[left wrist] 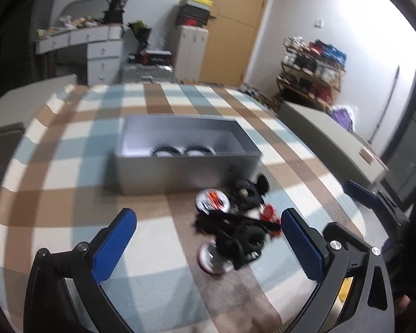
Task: Organize jewelry
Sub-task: 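Move the left gripper back to the pile and grasp the black hair clip, then carry the clip with the left gripper toward the box while the right gripper grasps the red ring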
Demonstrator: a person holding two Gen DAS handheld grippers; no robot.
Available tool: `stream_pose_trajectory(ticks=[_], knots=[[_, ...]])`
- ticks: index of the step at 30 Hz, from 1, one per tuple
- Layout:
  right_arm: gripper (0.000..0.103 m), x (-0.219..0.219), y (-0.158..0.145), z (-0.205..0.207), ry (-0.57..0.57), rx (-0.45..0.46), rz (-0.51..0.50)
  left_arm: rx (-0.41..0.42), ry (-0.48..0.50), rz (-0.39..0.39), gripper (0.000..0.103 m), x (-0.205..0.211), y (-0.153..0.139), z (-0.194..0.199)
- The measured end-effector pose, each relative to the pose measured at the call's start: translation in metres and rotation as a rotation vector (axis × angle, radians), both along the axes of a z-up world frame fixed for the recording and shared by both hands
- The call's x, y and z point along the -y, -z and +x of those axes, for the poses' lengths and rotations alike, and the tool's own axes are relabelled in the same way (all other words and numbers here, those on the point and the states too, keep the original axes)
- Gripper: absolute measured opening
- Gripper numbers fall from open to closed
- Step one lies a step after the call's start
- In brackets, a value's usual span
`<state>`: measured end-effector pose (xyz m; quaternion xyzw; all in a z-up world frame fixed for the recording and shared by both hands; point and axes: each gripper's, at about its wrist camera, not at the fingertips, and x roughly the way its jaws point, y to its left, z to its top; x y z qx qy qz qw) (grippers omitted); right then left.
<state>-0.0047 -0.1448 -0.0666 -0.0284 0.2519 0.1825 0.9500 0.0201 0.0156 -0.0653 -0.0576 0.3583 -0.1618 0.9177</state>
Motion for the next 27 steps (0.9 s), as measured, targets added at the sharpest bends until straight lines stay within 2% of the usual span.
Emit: stream_pose_trajectory(ticks=[4, 12, 17, 20, 22, 27], knots=[[0.103, 0.005, 0.008, -0.005, 0.021, -0.006, 0.002, -0.031, 0.039, 0.002, 0.101, 0.01, 0.008, -0.002], [0.103, 0.016, 0.021, -0.004, 0.088, -0.022, -0.047, -0.055, 0.093, 0.059, 0.098, 0.032, 0.018, -0.002], [0.103, 0.026, 0.024, -0.002, 0.103, -0.029, -0.034, -0.073, 0.112, 0.096, 0.082, 0.038, 0.022, 0.001], [0.103, 0.031, 0.026, 0.0, 0.118, -0.032, -0.035, -0.087, 0.121, 0.1, 0.064, 0.039, 0.025, 0.003], [0.103, 0.035, 0.026, 0.002, 0.125, -0.037, -0.026, -0.104, 0.12, 0.108, 0.046, 0.039, 0.026, 0.005], [0.103, 0.041, 0.025, 0.003, 0.132, -0.042, -0.003, -0.096, 0.127, 0.124, 0.045, 0.039, 0.027, 0.003]])
